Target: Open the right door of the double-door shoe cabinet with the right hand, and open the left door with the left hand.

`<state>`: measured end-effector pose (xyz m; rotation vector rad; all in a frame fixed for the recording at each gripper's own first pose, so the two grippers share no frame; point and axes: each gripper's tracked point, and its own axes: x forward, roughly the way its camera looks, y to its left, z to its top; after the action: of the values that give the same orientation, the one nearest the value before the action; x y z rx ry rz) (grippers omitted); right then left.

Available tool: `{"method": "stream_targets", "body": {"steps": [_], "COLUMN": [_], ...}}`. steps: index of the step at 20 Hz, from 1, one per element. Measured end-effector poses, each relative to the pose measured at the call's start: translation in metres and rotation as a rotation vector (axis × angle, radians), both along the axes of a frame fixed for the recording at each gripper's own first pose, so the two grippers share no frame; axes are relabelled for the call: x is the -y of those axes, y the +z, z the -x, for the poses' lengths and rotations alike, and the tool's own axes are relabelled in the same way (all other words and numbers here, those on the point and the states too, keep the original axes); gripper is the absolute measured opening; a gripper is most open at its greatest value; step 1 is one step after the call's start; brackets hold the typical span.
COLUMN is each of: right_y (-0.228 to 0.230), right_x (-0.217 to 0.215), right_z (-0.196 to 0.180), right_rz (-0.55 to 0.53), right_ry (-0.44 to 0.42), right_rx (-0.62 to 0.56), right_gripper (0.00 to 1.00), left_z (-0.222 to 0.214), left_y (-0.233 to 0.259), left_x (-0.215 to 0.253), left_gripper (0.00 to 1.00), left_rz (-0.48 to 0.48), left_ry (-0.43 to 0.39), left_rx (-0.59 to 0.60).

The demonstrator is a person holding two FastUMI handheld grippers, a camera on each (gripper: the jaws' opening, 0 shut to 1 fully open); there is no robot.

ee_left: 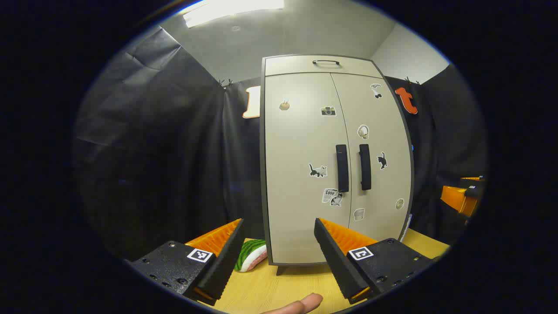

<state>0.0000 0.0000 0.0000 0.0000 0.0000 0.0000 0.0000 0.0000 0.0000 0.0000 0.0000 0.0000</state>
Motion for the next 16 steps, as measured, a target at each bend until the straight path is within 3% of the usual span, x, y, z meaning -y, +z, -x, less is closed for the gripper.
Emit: {"method": "stream_targets", "body": {"steps": [1,6,15,16], "right_y": [0.0,-0.009,-0.013,-0.013], "right_x": [-0.002,-0.006,-0.005,-0.004], "right_z": [0.0,0.003,0.002,0.001], "right_rz": [0.007,0.002,0.008,0.012], "right_ry": [0.002,0.018,0.017,0.02], "right_rx": [0.001,-0.022,-0.039,-0.04], "right_gripper": [0.97,0.94,0.97,0.94], "left_z": [0.0,0.0,-0.003,-0.001], "left_y": [0.0,-0.008,-0.018,-0.02], "left_x": [0.002,0.009,0.01,0.013], "left_gripper": [0.97,0.97,0.98,0.98], "left_rz": [0.003,0.011,-0.002,0.0], "left_ry": [-0.007,-0.024,-0.009,-0.017], "left_rx": [-0.004,-0.026,-0.054,-0.06]}}
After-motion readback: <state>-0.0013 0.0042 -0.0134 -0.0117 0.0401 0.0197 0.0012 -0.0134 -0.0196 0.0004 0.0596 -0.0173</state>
